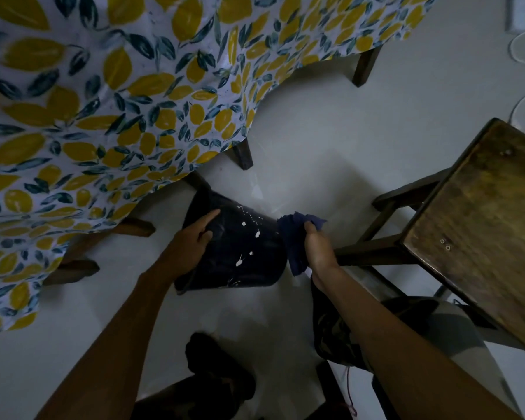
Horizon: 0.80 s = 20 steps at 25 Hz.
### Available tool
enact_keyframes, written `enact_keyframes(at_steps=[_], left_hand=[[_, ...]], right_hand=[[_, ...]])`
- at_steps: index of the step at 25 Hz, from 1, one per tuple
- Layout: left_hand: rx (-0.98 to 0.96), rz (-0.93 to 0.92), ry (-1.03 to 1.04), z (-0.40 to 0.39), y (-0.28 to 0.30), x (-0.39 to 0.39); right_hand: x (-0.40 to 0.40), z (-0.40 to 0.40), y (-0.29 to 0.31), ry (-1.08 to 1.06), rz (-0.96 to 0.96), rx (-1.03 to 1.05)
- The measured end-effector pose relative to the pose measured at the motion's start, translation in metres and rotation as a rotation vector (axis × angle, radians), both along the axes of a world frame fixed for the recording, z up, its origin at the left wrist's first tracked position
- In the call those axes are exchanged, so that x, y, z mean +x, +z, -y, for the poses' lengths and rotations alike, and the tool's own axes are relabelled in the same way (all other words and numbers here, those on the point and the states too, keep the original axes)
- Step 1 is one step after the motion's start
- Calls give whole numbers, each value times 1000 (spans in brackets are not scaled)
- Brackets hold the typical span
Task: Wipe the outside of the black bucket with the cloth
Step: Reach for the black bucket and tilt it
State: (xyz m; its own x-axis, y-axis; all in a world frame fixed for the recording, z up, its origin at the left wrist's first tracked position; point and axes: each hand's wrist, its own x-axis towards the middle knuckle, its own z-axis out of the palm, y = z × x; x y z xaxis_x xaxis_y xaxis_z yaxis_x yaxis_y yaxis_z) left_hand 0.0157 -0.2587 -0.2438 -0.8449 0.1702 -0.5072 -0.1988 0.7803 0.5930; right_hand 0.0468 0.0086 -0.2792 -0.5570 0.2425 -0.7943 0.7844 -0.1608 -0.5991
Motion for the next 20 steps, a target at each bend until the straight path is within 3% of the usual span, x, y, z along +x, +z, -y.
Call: enact_keyframes(at_steps=[7,12,20], left_hand=[[-46,-71,34,-4,-20,15],[-68,8,181,-15,-22,8],[-142,-70,166,-38,-31,4]], right_hand=[[0,-2,-3,24,4,4],[-1,3,-11,66,-3,54],[2,2,-18,70,-8,76]])
